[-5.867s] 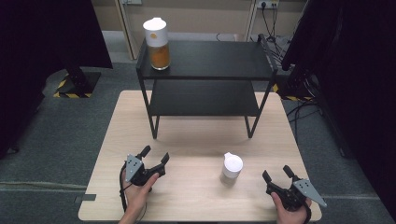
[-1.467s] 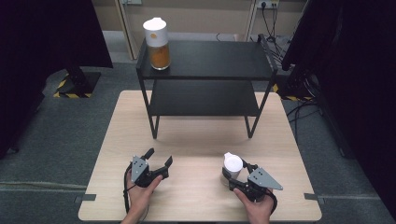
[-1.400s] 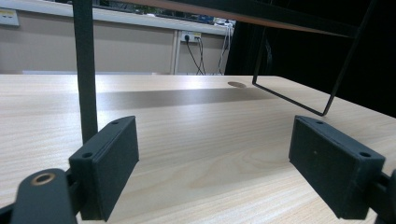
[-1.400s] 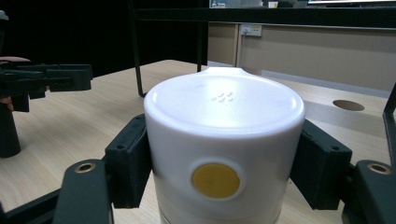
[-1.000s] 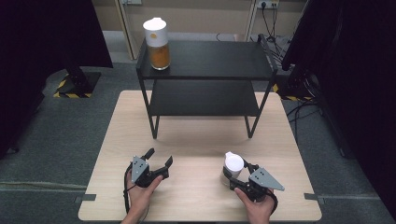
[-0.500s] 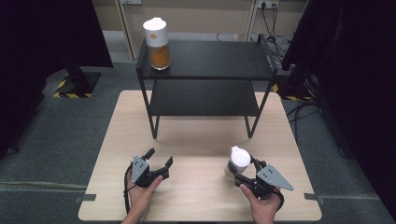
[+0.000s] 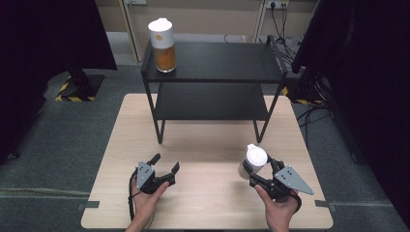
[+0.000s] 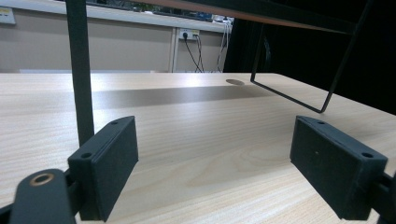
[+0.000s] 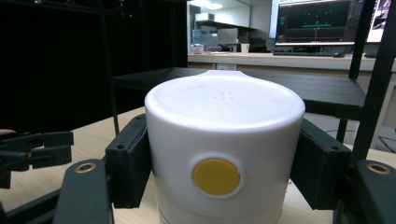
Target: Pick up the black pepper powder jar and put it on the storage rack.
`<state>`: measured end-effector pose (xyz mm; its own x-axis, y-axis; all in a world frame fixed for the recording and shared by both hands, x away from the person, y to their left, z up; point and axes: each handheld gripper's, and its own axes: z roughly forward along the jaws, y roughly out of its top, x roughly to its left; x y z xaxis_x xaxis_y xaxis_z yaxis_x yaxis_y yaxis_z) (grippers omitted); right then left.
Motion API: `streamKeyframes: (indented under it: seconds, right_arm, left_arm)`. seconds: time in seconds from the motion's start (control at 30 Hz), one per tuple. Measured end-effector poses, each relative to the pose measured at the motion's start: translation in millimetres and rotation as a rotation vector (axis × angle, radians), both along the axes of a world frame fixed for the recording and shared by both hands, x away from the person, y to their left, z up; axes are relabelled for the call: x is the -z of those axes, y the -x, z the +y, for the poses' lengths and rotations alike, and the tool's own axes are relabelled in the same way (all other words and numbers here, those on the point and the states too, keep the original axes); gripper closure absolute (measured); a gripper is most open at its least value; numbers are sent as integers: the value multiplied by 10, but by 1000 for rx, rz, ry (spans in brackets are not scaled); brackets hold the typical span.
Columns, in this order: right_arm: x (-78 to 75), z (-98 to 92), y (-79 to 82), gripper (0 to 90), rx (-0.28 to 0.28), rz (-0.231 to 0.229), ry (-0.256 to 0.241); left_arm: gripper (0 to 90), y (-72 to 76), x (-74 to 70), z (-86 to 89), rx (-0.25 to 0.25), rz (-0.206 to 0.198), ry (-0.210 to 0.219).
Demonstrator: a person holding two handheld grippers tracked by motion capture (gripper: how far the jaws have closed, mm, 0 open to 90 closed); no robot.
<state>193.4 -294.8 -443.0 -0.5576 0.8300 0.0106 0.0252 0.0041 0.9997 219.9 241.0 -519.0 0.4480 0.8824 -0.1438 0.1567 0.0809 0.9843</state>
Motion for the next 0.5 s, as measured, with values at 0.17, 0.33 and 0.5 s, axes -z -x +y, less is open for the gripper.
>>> streamKeyframes:
  seconds: [0.17,0.33,0.5]
  right_arm:
    - [-21,-6,0,308,8,-8,-6]
    - [-36,-17,0,308,14,-16,-11]
    - [-70,-26,2,308,24,-25,-19]
  left_arm:
    - [142,-16,-10,19,7,12,8]
    - [143,-18,-13,20,6,15,9]
    - [144,-17,-13,19,6,14,8]
